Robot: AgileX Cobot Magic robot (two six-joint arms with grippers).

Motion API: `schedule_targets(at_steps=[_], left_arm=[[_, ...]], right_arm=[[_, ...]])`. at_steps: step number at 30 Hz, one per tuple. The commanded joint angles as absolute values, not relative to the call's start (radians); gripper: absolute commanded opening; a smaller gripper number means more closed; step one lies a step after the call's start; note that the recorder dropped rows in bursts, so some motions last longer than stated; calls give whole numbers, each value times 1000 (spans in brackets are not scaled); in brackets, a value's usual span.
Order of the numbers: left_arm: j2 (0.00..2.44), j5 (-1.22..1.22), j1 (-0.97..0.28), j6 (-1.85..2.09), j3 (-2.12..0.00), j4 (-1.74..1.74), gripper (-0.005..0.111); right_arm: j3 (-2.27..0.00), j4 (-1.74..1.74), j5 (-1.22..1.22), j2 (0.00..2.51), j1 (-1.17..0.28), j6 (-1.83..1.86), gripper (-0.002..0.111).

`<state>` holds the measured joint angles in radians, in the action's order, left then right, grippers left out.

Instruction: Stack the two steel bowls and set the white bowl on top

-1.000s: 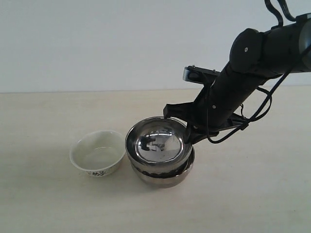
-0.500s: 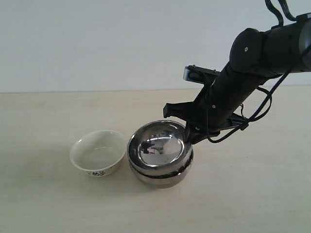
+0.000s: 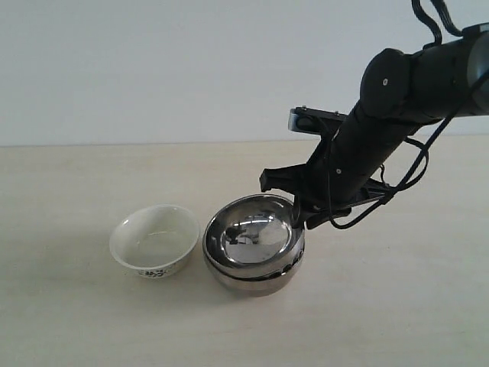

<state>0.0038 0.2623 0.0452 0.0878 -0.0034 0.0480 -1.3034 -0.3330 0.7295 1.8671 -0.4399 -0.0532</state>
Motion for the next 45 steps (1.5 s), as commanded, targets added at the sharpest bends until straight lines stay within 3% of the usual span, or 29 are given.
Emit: schedule_targets(at_steps=[1,8,12,17,45], left_arm=[[0,255,48,78,0,41,4],[0,255,48,78,0,41,4],[0,255,48,78,0,41,4],[0,255,48,78,0,41,4],[0,255,48,78,0,41,4]], right_arm=[[-1307,-301,728,1833,-439,-49,3],[-1307,-289,740,1801,-439,-49,23],[-1307,-283,745,1805,-439,-58,20],[-1307,-283,738,1805,-439,-61,0],[-1303,-280,721,1864,-439,-53,0]])
